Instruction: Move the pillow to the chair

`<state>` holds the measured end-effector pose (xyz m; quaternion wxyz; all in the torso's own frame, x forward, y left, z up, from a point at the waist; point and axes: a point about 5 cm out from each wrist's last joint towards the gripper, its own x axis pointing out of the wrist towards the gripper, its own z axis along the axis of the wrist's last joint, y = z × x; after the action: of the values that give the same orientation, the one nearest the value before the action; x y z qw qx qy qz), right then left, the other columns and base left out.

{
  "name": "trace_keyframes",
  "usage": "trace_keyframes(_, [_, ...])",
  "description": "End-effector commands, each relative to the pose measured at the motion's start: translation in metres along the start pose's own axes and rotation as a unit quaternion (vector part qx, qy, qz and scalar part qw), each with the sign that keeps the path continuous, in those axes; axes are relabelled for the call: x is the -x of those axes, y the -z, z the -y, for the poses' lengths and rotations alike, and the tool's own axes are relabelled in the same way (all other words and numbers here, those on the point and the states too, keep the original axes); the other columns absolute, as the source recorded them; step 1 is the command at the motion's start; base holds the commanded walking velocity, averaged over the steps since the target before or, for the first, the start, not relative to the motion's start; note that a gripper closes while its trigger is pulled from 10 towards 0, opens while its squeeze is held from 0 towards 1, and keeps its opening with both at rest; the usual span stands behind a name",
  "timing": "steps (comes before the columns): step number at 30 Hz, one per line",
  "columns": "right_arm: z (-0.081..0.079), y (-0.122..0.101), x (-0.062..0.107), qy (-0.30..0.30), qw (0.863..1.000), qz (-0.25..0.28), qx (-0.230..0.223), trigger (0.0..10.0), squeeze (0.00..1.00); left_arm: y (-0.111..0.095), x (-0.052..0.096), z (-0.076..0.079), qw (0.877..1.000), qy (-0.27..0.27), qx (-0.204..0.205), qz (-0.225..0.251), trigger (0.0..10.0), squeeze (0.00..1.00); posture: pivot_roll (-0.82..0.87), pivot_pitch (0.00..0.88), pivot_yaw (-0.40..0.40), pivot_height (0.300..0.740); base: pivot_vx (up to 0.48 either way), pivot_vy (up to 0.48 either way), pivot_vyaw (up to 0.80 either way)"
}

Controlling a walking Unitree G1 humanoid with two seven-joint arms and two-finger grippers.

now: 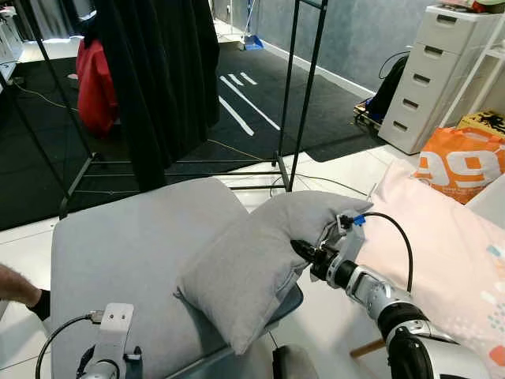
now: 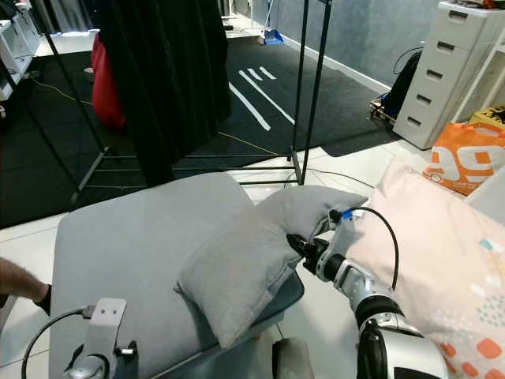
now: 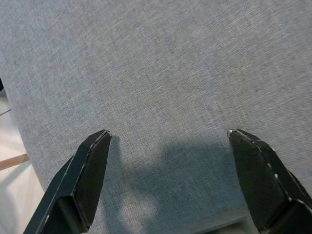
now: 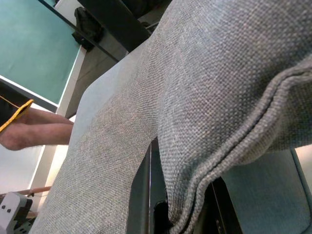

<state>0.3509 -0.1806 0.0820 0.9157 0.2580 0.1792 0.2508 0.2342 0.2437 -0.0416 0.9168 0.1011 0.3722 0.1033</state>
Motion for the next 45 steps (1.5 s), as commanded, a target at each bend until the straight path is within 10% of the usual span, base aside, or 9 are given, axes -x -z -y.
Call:
trace_keyframes(1, [-0.003,-0.006,-0.003,-0.006,1.0,0.015,0.013,0.0,0.0,0.005,0.001,0.003,1.0,0.006,-0.008,-0.016,10.0,0.0,-0.15,0.025,-0.036,0.609,-0.33,0.0,0.0])
trace_keyframes(45, [0.003,0.013,0.0,0.024,1.0,-0.014,0.01,0.0,0.0,0.009,0.001,0.002,1.0,0.005,-0.014,-0.019,10.0,0.0,-0.13,0.015,-0.045,0.74,-0.076,0.0,0.0])
